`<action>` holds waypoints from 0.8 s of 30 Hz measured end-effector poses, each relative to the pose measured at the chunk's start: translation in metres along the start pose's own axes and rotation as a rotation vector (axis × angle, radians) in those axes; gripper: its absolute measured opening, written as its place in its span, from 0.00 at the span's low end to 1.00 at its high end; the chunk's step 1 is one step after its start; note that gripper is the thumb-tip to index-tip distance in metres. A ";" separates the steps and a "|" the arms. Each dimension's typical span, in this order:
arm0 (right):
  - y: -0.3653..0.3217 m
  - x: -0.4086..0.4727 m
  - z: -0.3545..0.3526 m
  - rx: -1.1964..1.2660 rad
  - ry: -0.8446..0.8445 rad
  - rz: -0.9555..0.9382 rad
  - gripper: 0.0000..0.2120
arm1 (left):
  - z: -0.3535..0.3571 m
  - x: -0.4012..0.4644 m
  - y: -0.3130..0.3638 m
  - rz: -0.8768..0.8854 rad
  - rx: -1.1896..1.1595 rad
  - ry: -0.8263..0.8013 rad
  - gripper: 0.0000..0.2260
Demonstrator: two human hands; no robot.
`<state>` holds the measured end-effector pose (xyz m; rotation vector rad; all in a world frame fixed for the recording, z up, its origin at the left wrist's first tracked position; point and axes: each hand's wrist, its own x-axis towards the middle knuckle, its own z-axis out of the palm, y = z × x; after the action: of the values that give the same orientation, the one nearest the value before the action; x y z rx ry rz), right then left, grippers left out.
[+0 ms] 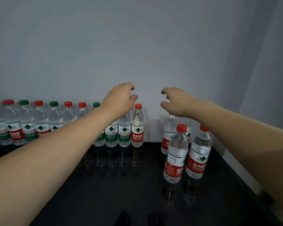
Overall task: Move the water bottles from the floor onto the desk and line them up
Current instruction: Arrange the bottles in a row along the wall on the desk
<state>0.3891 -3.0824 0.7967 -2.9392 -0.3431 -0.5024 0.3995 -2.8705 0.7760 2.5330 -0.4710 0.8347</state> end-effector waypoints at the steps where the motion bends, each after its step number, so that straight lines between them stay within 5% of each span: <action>1: 0.005 -0.014 -0.007 0.000 -0.002 0.005 0.25 | -0.007 -0.007 0.009 0.011 0.001 -0.010 0.19; 10: 0.049 -0.093 -0.031 -0.018 -0.066 0.130 0.21 | 0.001 -0.058 0.070 0.048 0.021 -0.168 0.17; 24: 0.106 -0.079 0.027 0.071 -0.088 0.320 0.21 | 0.087 -0.041 0.105 0.034 -0.134 -0.253 0.24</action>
<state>0.3515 -3.1951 0.7340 -2.8721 0.0999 -0.3105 0.3633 -2.9949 0.7177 2.5208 -0.6295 0.4766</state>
